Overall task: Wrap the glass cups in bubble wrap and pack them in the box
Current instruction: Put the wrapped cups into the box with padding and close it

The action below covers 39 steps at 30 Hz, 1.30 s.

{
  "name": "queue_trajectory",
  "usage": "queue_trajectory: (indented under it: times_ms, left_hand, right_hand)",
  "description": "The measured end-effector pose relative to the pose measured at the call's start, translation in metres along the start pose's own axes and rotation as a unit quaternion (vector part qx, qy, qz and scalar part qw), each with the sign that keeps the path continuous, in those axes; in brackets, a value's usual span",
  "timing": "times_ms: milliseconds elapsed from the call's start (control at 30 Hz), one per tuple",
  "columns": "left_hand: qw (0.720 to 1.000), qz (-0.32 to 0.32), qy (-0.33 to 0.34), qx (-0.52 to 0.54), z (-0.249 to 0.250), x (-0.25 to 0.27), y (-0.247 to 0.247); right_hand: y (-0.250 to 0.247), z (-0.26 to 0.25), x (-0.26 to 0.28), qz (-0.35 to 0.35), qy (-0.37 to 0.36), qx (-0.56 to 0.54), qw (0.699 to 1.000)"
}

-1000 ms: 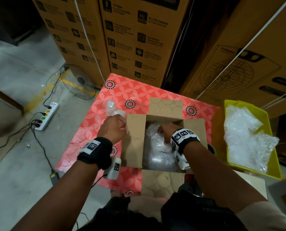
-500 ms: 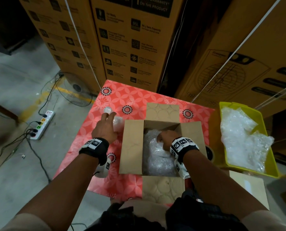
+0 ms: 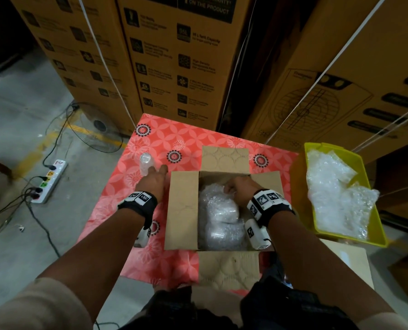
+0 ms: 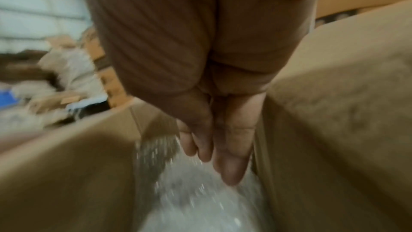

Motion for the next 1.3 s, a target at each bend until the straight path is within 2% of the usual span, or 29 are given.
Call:
queue_trajectory:
  times_ms: [167, 333, 433, 567, 600, 667, 733, 800, 900, 967, 1100, 1200, 1300]
  left_hand:
    - [0.995, 0.035, -0.030, 0.090, -0.015, 0.027, -0.022]
    - [0.983, 0.127, -0.030, 0.127, -0.014, 0.075, -0.100]
    - [0.973, 0.178, 0.022, 0.144, 0.021, 0.098, -0.154]
    - [0.966, 0.151, 0.098, 0.185, 0.098, 0.098, -0.186]
    - [0.965, 0.142, 0.114, 0.190, 0.116, 0.094, -0.187]
    - [0.962, 0.137, 0.132, 0.194, 0.143, 0.083, -0.185]
    - [0.953, 0.141, 0.139, 0.228, 0.157, 0.072, -0.180]
    - [0.940, 0.135, 0.131, 0.284, 0.159, 0.061, -0.167]
    - [0.939, 0.141, 0.127, 0.288, 0.149, 0.050, -0.146]
    - [0.949, 0.121, 0.126, 0.262, 0.143, 0.047, -0.127]
    - [0.967, 0.054, 0.158, 0.195, 0.147, 0.049, -0.090]
    - [0.977, 0.036, 0.173, 0.117, 0.147, 0.054, -0.073]
    - [0.985, 0.015, 0.153, 0.081, 0.139, 0.058, -0.062]
  right_hand:
    - [-0.036, 0.013, 0.016, 0.027, -0.012, -0.143, 0.989]
    - [-0.076, 0.011, 0.048, 0.088, -0.064, -0.266, 0.958]
    - [-0.098, -0.025, 0.073, 0.094, -0.146, -0.320, 0.931]
    - [-0.102, -0.094, 0.108, 0.022, -0.267, -0.363, 0.892]
    - [-0.100, -0.104, 0.110, 0.029, -0.288, -0.353, 0.890]
    - [-0.099, -0.110, 0.110, 0.094, -0.303, -0.304, 0.898]
    - [-0.098, -0.094, 0.100, 0.143, -0.272, -0.332, 0.892]
    - [-0.083, -0.071, 0.084, 0.116, -0.193, -0.421, 0.878]
    - [-0.034, -0.027, 0.041, 0.083, -0.011, -0.410, 0.908]
    - [0.003, 0.007, 0.000, 0.074, 0.061, -0.371, 0.924]
    - [0.015, 0.006, 0.002, 0.091, 0.146, -0.323, 0.931]
    - [0.029, 0.001, -0.006, 0.096, 0.170, -0.345, 0.918]
    - [0.045, 0.003, -0.018, 0.104, 0.197, -0.384, 0.896]
Point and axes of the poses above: each hand's wrist, its own x-axis away from the middle knuckle, its own y-axis out of the palm, z = x × y, the point moved 8 cm from there along -x, towards the middle knuckle, and after that the axes turned 6 degrees about y, right-handed, at the moved point
